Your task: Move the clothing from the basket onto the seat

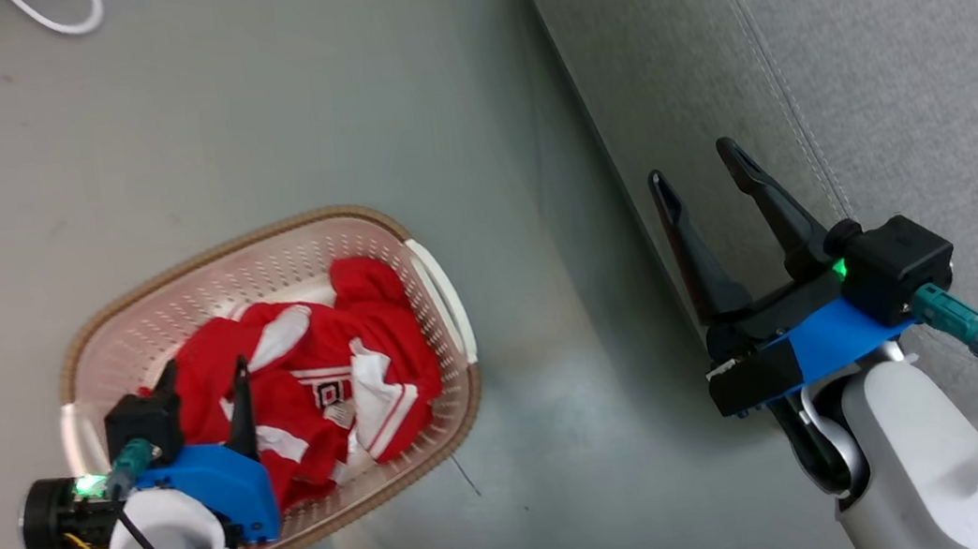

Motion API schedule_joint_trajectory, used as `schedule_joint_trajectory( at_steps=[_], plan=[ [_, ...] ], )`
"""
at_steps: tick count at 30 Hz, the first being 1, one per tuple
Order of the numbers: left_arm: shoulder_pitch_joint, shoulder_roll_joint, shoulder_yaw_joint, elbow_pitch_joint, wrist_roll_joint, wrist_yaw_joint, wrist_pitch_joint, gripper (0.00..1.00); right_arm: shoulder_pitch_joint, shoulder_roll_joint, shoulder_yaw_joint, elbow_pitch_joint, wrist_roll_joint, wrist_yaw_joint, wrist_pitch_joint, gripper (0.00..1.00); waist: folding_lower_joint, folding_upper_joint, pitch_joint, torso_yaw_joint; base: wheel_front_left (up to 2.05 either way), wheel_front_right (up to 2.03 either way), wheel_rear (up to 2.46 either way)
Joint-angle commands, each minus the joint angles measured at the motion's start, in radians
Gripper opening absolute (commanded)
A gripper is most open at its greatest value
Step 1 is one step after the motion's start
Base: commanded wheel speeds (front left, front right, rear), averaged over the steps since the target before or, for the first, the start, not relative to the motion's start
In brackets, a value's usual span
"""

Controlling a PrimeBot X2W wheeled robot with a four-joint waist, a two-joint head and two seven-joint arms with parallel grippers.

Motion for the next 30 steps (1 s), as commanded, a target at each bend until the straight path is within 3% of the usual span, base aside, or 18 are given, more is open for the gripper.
schedule_joint_trajectory(
  at_steps=[1,14,26,27,28,29,30],
  plan=[
    [-0.034,0.017,0.001,0.024,0.007,0.003,0.006,1.00,-0.021,-0.001,0.010,0.003,0.014,0.000,-0.009,1.00,-0.0002,0.0000,0.081,-0.062,0.00,0.00,0.00],
    [-0.170,0.079,0.027,0.185,-0.012,0.058,0.048,1.00,-0.067,-0.001,0.076,-0.008,0.073,0.000,-0.029,1.00,-0.0002,0.0000,0.228,-0.095,0.00,0.00,0.00],
    [-0.237,0.101,0.023,0.259,-0.026,0.079,0.053,1.00,-0.077,-0.001,0.100,-0.031,0.102,0.000,-0.030,1.00,-0.0002,0.0000,0.271,-0.103,0.00,0.00,0.00],
    [-0.240,0.100,0.024,0.263,-0.028,0.077,0.050,0.88,-0.077,-0.001,0.099,-0.030,0.103,0.000,-0.030,1.00,-0.0002,0.0000,0.271,-0.103,0.00,0.00,0.00],
    [-0.241,0.100,0.023,0.266,-0.031,0.075,0.050,0.35,-0.078,-0.001,0.098,-0.030,0.104,0.000,-0.030,1.00,-0.0002,0.0000,0.272,-0.103,0.00,0.00,0.00],
    [-0.242,0.100,0.021,0.270,-0.033,0.071,0.049,0.00,-0.079,-0.001,0.098,-0.031,0.105,0.000,-0.030,1.00,-0.0002,0.0000,0.272,-0.103,0.00,0.00,0.00],
    [-0.242,0.099,0.019,0.274,-0.035,0.064,0.046,0.00,-0.079,-0.001,0.099,-0.031,0.105,0.000,-0.030,1.00,-0.0002,0.0000,0.272,-0.102,0.00,0.00,0.00]
  ],
)
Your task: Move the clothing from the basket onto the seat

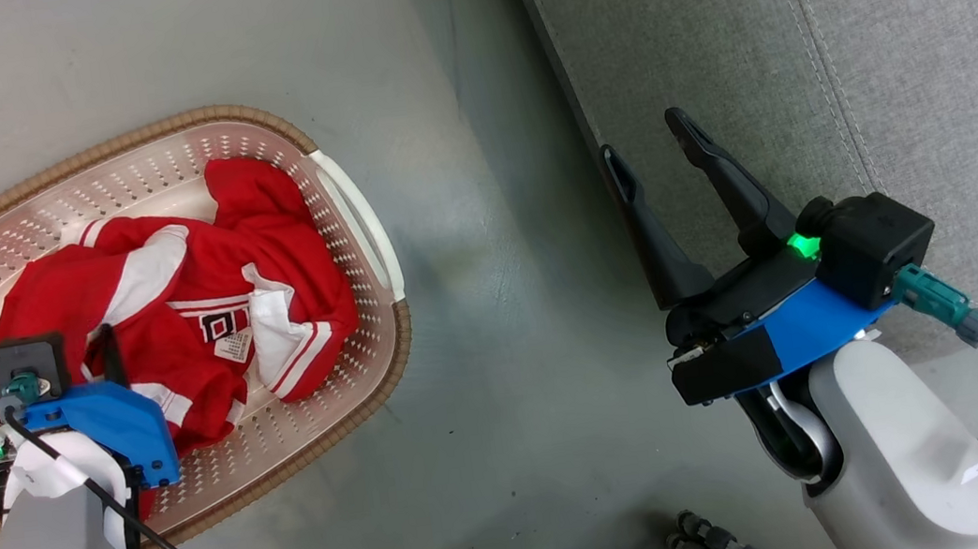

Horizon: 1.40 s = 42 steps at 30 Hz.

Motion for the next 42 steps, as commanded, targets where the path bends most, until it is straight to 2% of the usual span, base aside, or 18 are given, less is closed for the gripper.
schedule_joint_trajectory(
  at_steps=[1,17,23,29,34,42],
  plan=[
    [-0.018,0.003,-0.006,0.007,-0.007,-0.011,-0.007,0.00,-0.014,-0.001,0.000,-0.005,0.007,0.000,-0.005,1.00,-0.0001,0.0000,0.000,0.001,0.00,0.00,0.00],
    [-0.052,0.003,-0.019,0.045,-0.032,-0.041,-0.038,0.00,-0.030,-0.001,-0.001,0.004,0.010,0.000,-0.005,1.00,-0.0001,0.0000,0.003,0.016,0.00,0.00,0.00],
    [-0.042,-0.017,-0.018,0.056,-0.056,-0.057,-0.058,0.00,-0.029,-0.001,-0.002,0.018,0.009,0.000,-0.005,1.00,-0.0001,0.0000,-0.043,0.033,0.00,0.00,0.00],
    [-0.029,-0.071,-0.029,0.073,-0.070,-0.067,-0.072,0.00,-0.010,-0.001,-0.009,0.035,-0.001,0.000,-0.005,1.00,-0.0001,0.0000,-0.133,0.065,0.00,0.00,0.00],
    [0.004,-0.131,-0.044,0.072,-0.084,-0.083,-0.079,0.00,0.025,-0.001,-0.017,0.070,-0.019,0.000,-0.005,1.00,-0.0001,0.0000,-0.261,0.106,0.00,0.00,0.00],
    [0.074,-0.202,-0.083,-0.005,-0.092,-0.095,-0.079,0.00,0.102,-0.001,-0.019,0.130,-0.023,0.000,-0.004,1.00,-0.0001,0.0000,-0.455,0.155,0.00,0.00,0.00]
  ],
)
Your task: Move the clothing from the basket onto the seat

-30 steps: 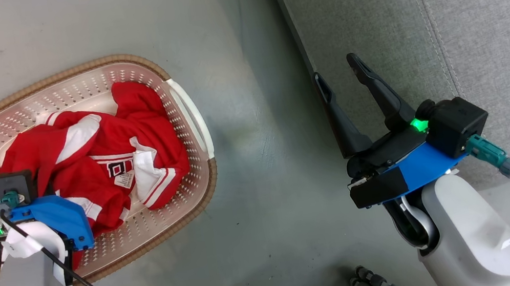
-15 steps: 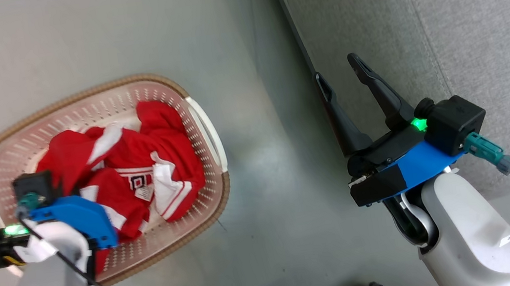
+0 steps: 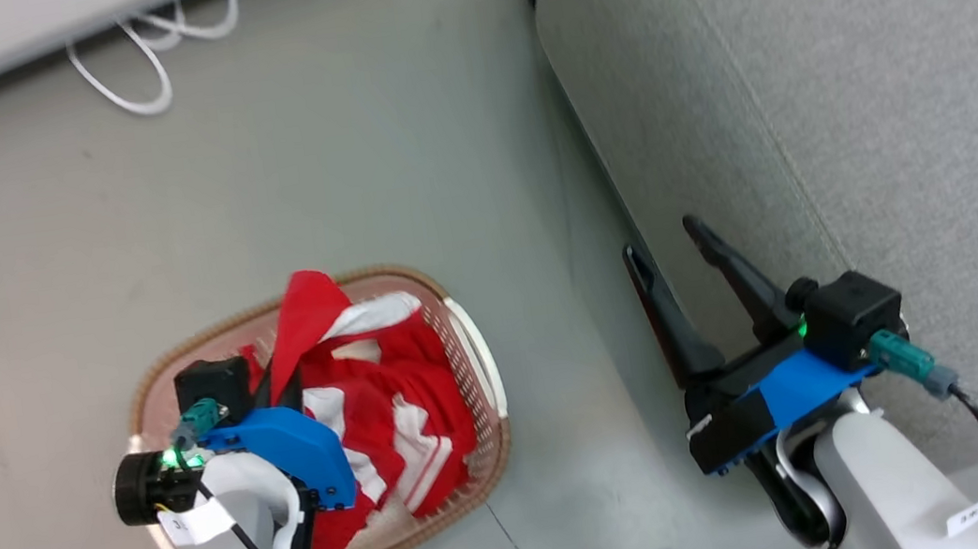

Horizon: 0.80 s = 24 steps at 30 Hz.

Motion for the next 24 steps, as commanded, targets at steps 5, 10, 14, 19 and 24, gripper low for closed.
schedule_joint_trajectory(
  at_steps=[5,10,14,19,24],
  plan=[
    [0.043,-0.018,-0.050,-0.055,-0.017,-0.009,-0.004,0.00,0.052,-0.002,0.014,0.032,0.003,0.000,-0.002,1.00,0.0002,0.0000,-0.178,0.051,0.00,0.00,0.00],
    [0.075,-0.023,-0.148,-0.133,-0.089,-0.014,-0.005,0.00,0.086,-0.002,0.022,0.048,0.008,0.000,0.009,1.00,0.0002,0.0000,-0.261,0.061,0.00,0.00,0.00],
    [0.083,-0.020,-0.264,-0.202,-0.179,-0.010,-0.005,0.00,0.122,-0.002,0.020,0.054,0.005,0.000,0.020,1.00,0.0002,0.0000,-0.321,0.070,0.00,0.00,0.00],
    [0.051,-0.021,-0.363,-0.256,-0.262,-0.010,-0.003,0.00,0.165,-0.002,0.016,0.048,0.004,0.000,0.035,1.00,0.0002,0.0000,-0.374,0.080,0.00,0.00,0.00],
    [0.020,-0.021,-0.439,-0.294,-0.328,-0.010,0.009,0.00,0.204,-0.002,0.018,0.039,0.000,0.000,0.052,1.00,0.0002,0.0000,-0.412,0.088,0.00,0.00,0.00]
  ],
)
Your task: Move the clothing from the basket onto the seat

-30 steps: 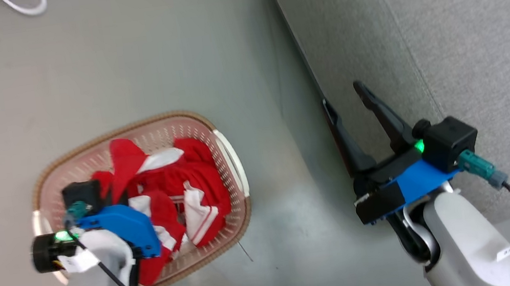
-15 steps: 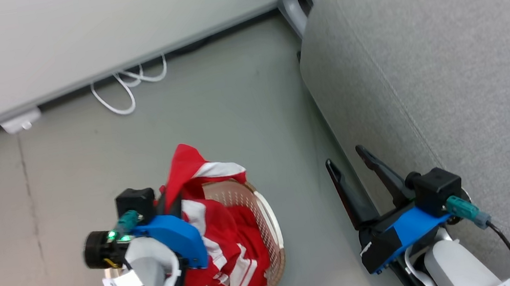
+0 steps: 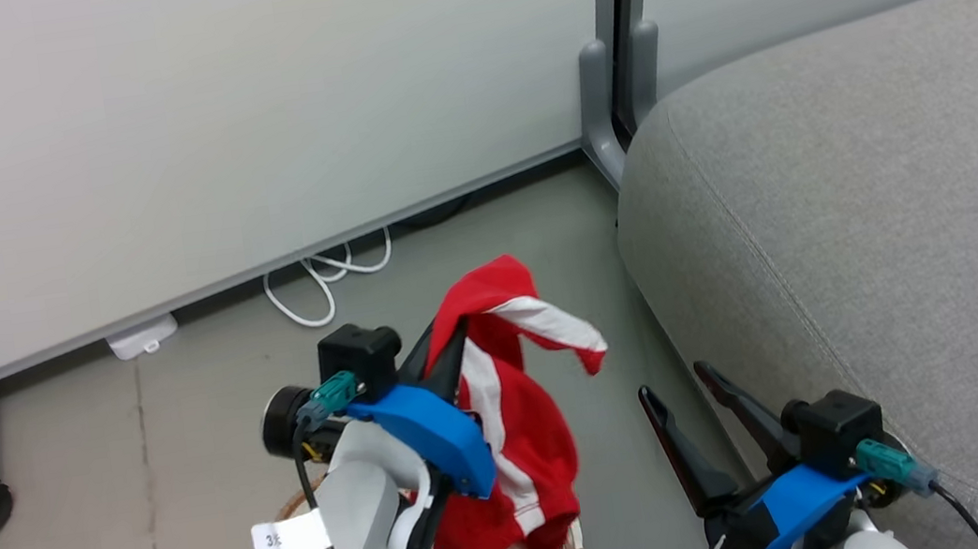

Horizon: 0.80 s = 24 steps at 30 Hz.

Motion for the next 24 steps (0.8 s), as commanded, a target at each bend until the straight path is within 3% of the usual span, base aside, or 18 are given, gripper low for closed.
schedule_joint_trajectory(
  at_steps=[1,24],
  plan=[
    [-0.026,0.001,-0.026,-0.016,-0.021,-0.001,0.005,0.00,0.023,-0.002,-0.001,-0.007,-0.007,0.000,0.007,1.00,0.0002,-0.0001,-0.022,0.007,0.00,0.00,0.00],
    [-0.197,0.001,-0.258,-0.092,-0.231,0.056,0.043,0.00,0.060,-0.002,0.009,-0.065,-0.011,0.000,0.052,1.00,0.0002,-0.0001,-0.050,0.025,0.00,0.00,0.00]
  ],
)
